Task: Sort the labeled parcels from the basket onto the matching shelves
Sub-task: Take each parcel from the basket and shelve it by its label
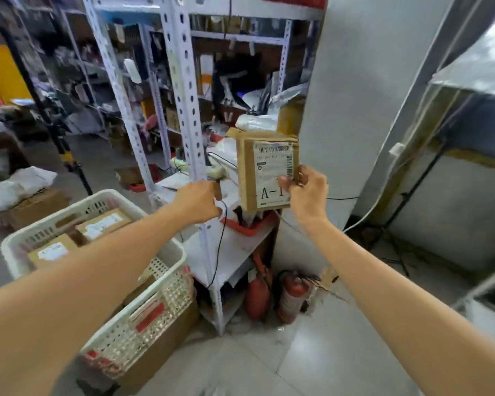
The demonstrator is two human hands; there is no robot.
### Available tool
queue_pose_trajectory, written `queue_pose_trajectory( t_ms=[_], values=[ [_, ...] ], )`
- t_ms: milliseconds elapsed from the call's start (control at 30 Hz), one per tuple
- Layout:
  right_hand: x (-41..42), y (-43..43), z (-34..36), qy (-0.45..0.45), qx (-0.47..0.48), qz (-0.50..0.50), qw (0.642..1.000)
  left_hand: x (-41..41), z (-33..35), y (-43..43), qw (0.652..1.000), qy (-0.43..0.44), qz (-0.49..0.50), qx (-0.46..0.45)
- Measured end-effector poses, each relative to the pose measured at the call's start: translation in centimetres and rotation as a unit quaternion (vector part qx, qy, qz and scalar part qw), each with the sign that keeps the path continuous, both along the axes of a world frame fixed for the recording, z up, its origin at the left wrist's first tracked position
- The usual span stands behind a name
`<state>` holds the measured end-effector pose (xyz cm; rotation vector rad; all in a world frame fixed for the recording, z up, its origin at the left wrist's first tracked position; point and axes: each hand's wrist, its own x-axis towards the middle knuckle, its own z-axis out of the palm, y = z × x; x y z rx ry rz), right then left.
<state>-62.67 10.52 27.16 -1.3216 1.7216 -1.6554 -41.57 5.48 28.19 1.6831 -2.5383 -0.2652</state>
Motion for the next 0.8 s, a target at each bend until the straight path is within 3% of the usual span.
queue_pose_trajectory(
  t_ms=[167,400,567,800],
  values=[
    [-9.0,2.5,0.6,-0.007,-0.013,-0.114,0.993,-11.0,0.6,-1.4,0.990,-0.034,-0.133,-0.026],
    [-19.6,8.3,2.3,0.036,-0.007,-0.282,0.959,-26.9,2.7,-3.1,0.969,0.047,-0.242,-0.010],
    [-23.6,12.7,3.8,0.002,-0.038,-0.386,0.922,-35.8,4.2,-1.9,0.929,0.062,-0.363,-0.008],
    [-26.0,18.5,4.7,0.038,-0.028,-0.525,0.850,-44.2,4.5,2.6,0.864,0.084,-0.496,-0.016]
  ],
)
